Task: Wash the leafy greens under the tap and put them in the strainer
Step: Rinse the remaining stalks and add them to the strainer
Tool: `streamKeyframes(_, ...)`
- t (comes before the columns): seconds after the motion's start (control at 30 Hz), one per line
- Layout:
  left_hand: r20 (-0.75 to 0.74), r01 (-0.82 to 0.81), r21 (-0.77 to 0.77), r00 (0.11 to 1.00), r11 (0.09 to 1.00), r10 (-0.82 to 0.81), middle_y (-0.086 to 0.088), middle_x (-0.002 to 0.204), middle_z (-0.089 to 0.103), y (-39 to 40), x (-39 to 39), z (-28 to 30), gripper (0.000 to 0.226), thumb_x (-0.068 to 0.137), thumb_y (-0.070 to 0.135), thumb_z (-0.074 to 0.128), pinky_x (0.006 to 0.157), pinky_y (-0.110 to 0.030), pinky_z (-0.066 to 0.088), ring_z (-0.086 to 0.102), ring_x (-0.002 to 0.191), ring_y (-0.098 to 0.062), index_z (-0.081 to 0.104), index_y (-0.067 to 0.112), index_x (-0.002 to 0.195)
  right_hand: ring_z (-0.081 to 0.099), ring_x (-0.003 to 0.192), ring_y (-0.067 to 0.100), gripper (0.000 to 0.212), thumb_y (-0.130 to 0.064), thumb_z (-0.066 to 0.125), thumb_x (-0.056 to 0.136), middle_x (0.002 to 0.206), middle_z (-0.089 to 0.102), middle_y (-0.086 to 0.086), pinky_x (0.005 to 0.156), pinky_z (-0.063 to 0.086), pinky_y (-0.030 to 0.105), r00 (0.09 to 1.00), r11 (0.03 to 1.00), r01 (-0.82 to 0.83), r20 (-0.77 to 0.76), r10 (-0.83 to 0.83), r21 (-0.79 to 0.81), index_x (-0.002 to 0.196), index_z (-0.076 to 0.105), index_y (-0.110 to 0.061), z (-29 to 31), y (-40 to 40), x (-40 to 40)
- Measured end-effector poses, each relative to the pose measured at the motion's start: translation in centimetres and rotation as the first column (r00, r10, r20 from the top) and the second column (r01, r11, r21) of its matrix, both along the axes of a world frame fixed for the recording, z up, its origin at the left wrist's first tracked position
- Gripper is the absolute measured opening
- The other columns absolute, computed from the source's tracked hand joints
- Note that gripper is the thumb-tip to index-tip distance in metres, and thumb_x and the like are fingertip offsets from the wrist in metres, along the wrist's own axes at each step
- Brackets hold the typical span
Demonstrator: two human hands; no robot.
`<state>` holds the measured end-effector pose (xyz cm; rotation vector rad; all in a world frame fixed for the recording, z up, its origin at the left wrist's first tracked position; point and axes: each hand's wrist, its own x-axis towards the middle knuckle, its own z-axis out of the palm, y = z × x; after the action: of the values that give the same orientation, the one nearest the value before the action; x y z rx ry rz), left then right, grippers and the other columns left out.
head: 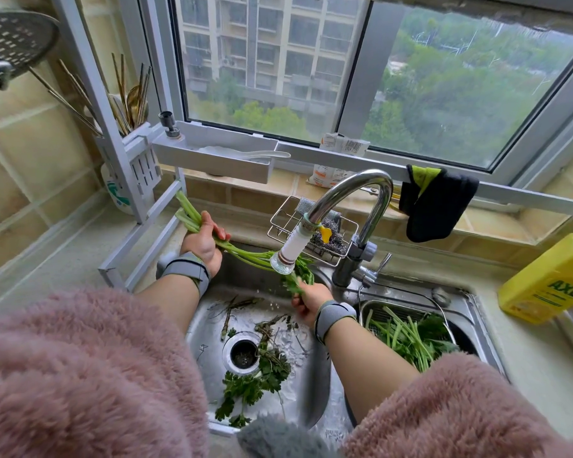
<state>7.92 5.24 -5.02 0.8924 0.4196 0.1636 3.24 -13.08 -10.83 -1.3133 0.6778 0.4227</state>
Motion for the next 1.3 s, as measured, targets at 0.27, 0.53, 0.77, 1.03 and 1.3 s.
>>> streamKeyframes(0.27, -0.04, -0.045, 0.01, 0.998, 0.999, 0.046, 0.007, 0.029, 0.036, 0.4, -0.1, 0.2, 0.046, 0.098, 0.033, 0.041, 0.058, -0.024, 0.039, 0.038, 0.027, -0.004, 0.032, 0.012, 0.057, 0.031, 0.042, 0.011, 0.04, -0.045, 0.035, 0.098, 0.069, 0.035, 0.006, 0.031, 0.027, 0.011, 0.998, 0.997, 0.043, -0.045, -0.045, -0.058, 0.077, 0.041, -0.011, -1.1, 0.2, 0.4)
streamKeyframes(0.53, -0.043, -0.074, 0.067, 0.996, 0.995, 0.077, 0.008, 0.027, 0.037, 0.7, -0.7, 0.1, 0.046, 0.097, 0.031, 0.042, 0.058, -0.023, 0.04, 0.041, 0.026, -0.002, 0.033, 0.013, 0.056, 0.035, 0.056, 0.015, 0.019, -0.02, 0.037, 0.101, 0.075, 0.037, 0.004, 0.037, 0.039, 0.017, 1.0, 0.994, 0.021, -0.005, -0.021, -0.104, 0.097, 0.051, -0.008, -1.4, 0.5, -0.3)
streamKeyframes(0.77, -0.028, -0.084, 0.051, 0.996, 0.995, 0.085, 0.009, 0.027, 0.036, 1.2, -1.1, 0.9, 0.045, 0.098, 0.031, 0.041, 0.057, -0.023, 0.039, 0.039, 0.026, -0.003, 0.032, 0.013, 0.058, 0.052, 0.069, 0.024, 0.039, -0.044, 0.032, 0.099, 0.078, 0.048, 0.008, 0.057, 0.049, 0.031, 1.0, 0.985, -0.013, 0.002, 0.014, -0.171, 0.086, 0.05, -0.011, -0.9, 1.0, -0.4)
streamKeyframes(1.03, -0.049, -0.097, 0.04, 0.994, 0.995, 0.099, 0.008, 0.029, 0.037, 1.9, -1.8, 0.8, 0.043, 0.097, 0.032, 0.043, 0.059, -0.024, 0.042, 0.04, 0.027, -0.003, 0.034, 0.012, 0.06, 0.051, 0.068, 0.022, 0.035, -0.039, 0.035, 0.099, 0.078, 0.05, 0.007, 0.063, 0.047, 0.032, 0.997, 0.972, -0.028, 0.059, 0.043, -0.231, 0.086, 0.055, -0.014, -1.2, 1.0, -0.3)
streamKeyframes(1.3, -0.034, -0.1, 0.045, 0.994, 0.994, 0.102, 0.003, 0.032, 0.05, 1.6, -2.7, 0.9, 0.04, 0.098, 0.031, 0.042, 0.061, -0.028, 0.047, 0.052, 0.032, -0.007, 0.04, 0.009, 0.064, 0.052, 0.061, 0.015, 0.019, -0.025, 0.039, 0.1, 0.087, 0.055, 0.005, 0.049, 0.05, 0.024, 0.994, 0.991, -0.052, 0.087, 0.063, -0.122, 0.104, 0.056, -0.019, -1.4, 0.5, -1.4)
